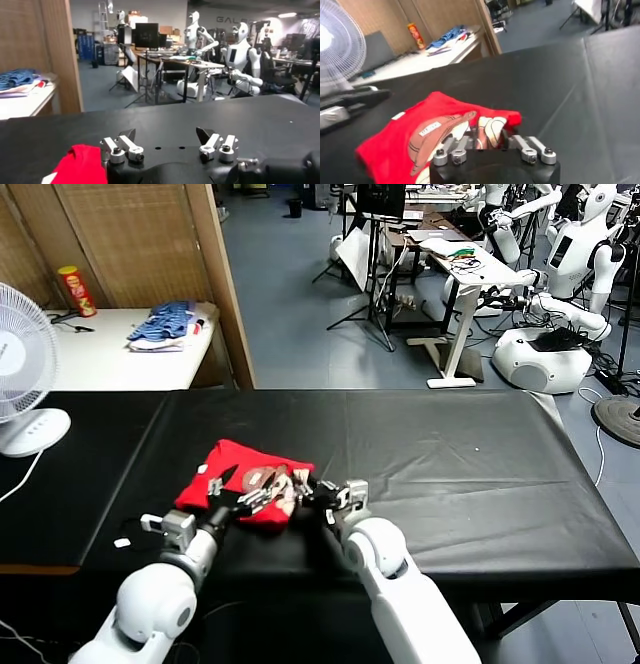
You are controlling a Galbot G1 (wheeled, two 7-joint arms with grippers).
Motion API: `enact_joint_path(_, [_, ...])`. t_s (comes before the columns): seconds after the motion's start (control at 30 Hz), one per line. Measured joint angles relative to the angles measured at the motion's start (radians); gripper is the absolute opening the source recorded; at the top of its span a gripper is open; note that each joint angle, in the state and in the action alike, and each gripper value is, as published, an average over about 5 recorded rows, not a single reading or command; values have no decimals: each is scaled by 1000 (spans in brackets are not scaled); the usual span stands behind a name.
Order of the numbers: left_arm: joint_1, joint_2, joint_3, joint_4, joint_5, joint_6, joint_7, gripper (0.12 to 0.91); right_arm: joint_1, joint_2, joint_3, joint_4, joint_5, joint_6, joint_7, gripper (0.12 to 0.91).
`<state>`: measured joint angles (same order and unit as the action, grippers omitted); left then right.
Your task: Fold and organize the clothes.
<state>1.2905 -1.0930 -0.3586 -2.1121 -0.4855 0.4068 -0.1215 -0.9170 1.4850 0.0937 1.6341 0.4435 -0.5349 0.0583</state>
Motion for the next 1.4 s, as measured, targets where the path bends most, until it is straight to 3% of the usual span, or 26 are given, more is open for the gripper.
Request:
enact_joint_path(0.1, [12,-2,-10,-4,1,0,-6,798,21,-21,-2,-26,-69,50,-43,149])
enact_joint_path(0.27, [26,-3,-18,-3,8,-21,-26,798,33,-78,-7,-54,-222,202,-155,158])
enact_joint_path(0.37, [36,-3,-17,2,8,-40,-36,798,14,-127,0,-51,-300,319,-213,271])
enact_joint_path(0.47, [46,0,-15,8,12,-54,-38,798,-27,-171,16,-21,-343,395,-223,438])
enact_joint_path(0.63, [65,10,-14,26,15,-122,-30,798,-153,-222,69,90,-388,459,-169,704])
enact_joint_path(0.73, [78,18,-14,31,10,-157,-36,798,-244,-229,107,178,-402,454,-121,783])
enact_joint_path(0.87, [111,38,-18,10,5,-188,-48,798,-380,-226,163,303,-407,427,-54,797])
enact_joint_path(1.17, [251,86,-52,-85,11,-189,-77,798,-749,-178,277,572,-432,390,73,798])
enact_joint_path(1.4, [378,93,-82,-137,9,-198,-88,798,-948,-158,303,717,-444,352,134,798])
